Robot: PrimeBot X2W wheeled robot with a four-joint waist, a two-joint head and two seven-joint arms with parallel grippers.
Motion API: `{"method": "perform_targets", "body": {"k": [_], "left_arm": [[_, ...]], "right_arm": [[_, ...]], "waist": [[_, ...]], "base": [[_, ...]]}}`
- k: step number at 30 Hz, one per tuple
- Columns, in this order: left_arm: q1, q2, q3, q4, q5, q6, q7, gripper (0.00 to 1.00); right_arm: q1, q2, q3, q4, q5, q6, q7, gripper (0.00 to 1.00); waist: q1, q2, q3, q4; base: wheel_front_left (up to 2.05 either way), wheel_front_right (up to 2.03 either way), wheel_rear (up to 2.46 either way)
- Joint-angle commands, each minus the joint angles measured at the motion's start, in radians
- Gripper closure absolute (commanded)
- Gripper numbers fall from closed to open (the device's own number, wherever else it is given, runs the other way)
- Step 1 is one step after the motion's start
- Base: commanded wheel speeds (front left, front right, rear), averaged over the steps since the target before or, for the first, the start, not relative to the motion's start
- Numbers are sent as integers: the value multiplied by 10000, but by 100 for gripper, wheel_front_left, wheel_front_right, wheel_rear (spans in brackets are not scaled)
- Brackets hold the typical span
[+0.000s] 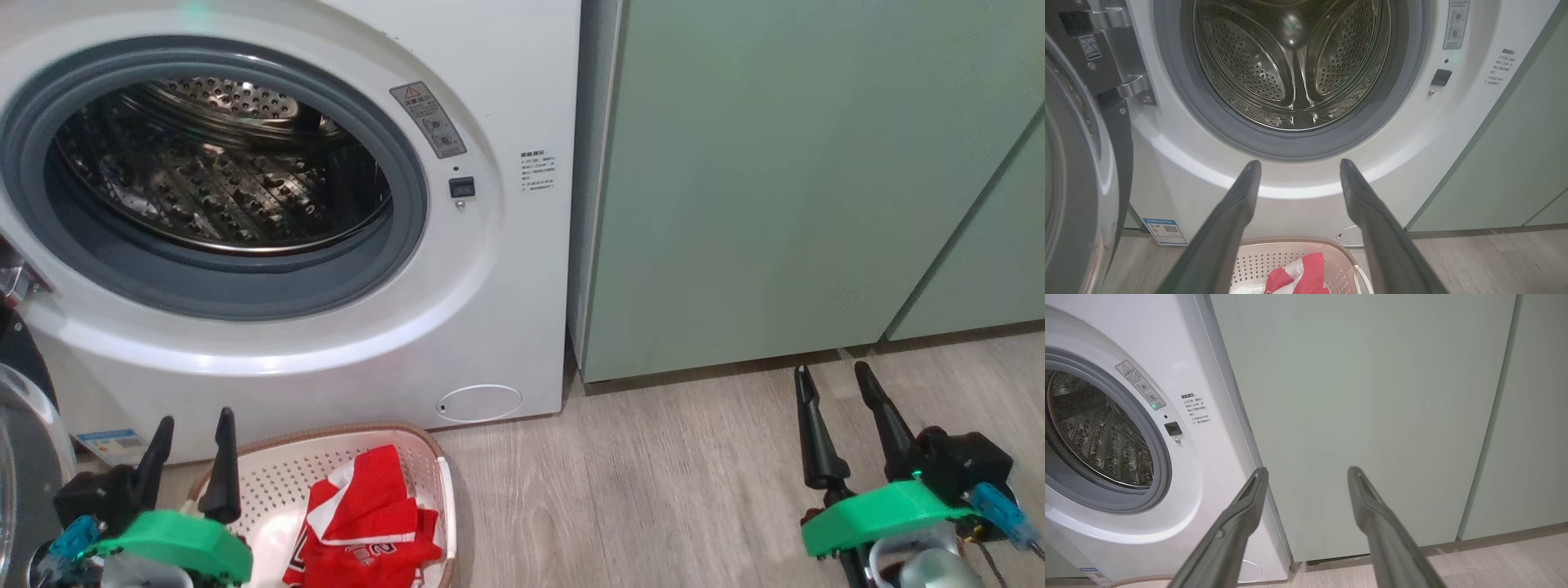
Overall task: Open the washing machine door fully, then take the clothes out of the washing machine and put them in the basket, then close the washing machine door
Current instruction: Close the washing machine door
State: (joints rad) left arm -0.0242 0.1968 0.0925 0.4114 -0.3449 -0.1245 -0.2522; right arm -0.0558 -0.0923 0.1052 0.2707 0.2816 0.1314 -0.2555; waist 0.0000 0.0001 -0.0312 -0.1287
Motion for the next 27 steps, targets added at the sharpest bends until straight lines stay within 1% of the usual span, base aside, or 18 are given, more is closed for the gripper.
{"method": "perform_targets", "body": {"k": [1, 18, 22, 27], "left_arm": [[-379, 290, 345, -252, 21, -60, -95, 0], [-440, 276, 348, -129, 36, -61, -95, 0], [-466, 279, 369, -110, 2, -61, -95, 0], [-490, 291, 403, -141, -3, -61, -95, 0]], "right_arm": [[-86, -2, 140, -273, -18, -7, -63, 0], [-70, 54, 145, -262, 5, -7, -63, 0], [-76, 53, 139, -265, 7, -7, -63, 0], [-75, 49, 154, -290, 26, -7, -63, 0]], "waist": [[0, -1, 18, -1], [0, -1, 56, 17], [0, -1, 73, 12], [0, -1, 79, 7]], "base": [[0, 0, 0], [0, 0, 0], [-79, 72, 7], [-142, 132, 10]]}}
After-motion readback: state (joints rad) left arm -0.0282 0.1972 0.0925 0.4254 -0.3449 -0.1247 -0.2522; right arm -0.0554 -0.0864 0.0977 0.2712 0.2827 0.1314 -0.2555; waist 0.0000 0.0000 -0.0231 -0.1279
